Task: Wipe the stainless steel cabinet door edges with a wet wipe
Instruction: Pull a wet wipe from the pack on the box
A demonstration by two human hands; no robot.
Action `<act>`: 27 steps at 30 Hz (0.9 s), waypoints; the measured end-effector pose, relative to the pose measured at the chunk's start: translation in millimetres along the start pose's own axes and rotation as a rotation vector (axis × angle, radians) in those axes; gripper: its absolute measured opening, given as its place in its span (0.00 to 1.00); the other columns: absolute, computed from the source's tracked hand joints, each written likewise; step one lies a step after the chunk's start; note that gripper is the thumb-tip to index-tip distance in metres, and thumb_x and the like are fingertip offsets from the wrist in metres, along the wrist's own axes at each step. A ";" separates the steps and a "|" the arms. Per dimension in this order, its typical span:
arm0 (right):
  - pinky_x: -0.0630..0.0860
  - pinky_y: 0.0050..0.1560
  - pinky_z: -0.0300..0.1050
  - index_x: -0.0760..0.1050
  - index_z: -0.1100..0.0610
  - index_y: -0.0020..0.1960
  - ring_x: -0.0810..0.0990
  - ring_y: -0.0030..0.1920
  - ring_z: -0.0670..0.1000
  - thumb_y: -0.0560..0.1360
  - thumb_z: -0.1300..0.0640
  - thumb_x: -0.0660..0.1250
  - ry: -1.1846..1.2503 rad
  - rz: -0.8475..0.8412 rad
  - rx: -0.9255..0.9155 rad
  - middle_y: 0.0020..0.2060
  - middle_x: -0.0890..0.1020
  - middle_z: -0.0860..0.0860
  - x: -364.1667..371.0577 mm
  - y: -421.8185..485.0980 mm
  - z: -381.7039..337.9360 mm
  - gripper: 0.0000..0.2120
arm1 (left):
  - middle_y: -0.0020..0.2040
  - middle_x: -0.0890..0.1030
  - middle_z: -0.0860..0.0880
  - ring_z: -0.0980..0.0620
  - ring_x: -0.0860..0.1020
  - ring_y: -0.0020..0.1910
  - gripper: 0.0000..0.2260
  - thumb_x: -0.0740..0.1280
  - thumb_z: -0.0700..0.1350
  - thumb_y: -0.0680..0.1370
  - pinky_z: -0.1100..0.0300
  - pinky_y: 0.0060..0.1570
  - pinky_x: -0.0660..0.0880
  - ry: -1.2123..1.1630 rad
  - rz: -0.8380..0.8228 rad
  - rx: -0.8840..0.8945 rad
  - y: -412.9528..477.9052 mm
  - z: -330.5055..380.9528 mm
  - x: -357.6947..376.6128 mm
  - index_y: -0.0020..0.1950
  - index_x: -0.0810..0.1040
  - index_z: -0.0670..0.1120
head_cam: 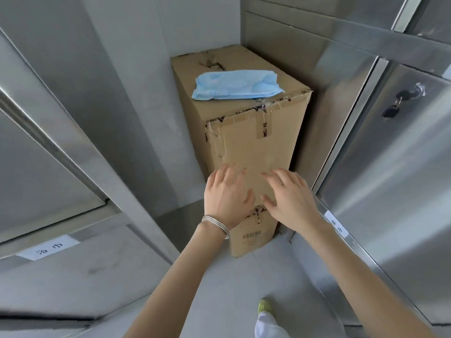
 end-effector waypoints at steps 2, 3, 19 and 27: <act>0.68 0.61 0.57 0.72 0.59 0.65 0.72 0.63 0.59 0.72 0.53 0.69 0.000 0.024 -0.051 0.60 0.75 0.56 -11.5 29.3 9.9 0.23 | 0.62 0.78 0.44 0.41 0.74 0.65 0.19 0.69 0.47 0.73 0.47 0.64 0.69 0.010 -0.002 -0.016 28.9 4.5 1.4 0.63 0.78 0.43; 0.69 0.61 0.57 0.72 0.59 0.65 0.72 0.63 0.59 0.72 0.53 0.68 0.008 0.039 -0.073 0.61 0.75 0.56 -17.6 42.8 14.1 0.23 | 0.63 0.78 0.43 0.41 0.73 0.66 0.19 0.68 0.47 0.74 0.47 0.64 0.69 0.019 0.005 -0.025 42.2 5.3 1.1 0.64 0.78 0.43; 0.71 0.58 0.54 0.74 0.60 0.63 0.74 0.60 0.59 0.71 0.56 0.69 0.092 0.195 -0.209 0.58 0.77 0.56 -40.3 185.5 40.4 0.21 | 0.73 0.69 0.47 0.45 0.64 0.74 0.22 0.64 0.51 0.78 0.51 0.71 0.59 0.070 0.066 -0.173 180.0 -45.9 -3.3 0.72 0.72 0.47; 0.70 0.64 0.55 0.73 0.60 0.65 0.70 0.65 0.58 0.76 0.54 0.65 0.048 0.131 -0.159 0.62 0.75 0.56 -23.5 253.7 38.8 0.20 | 0.75 0.66 0.48 0.46 0.60 0.76 0.22 0.61 0.52 0.80 0.52 0.73 0.55 0.026 0.015 -0.178 235.2 -97.4 4.1 0.73 0.68 0.49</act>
Point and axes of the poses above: each hand's wrist, its own y-axis towards the middle knuckle, its own x-axis out of the palm, z = x × y, the point moved 8 cm from there along y, towards the middle knuckle
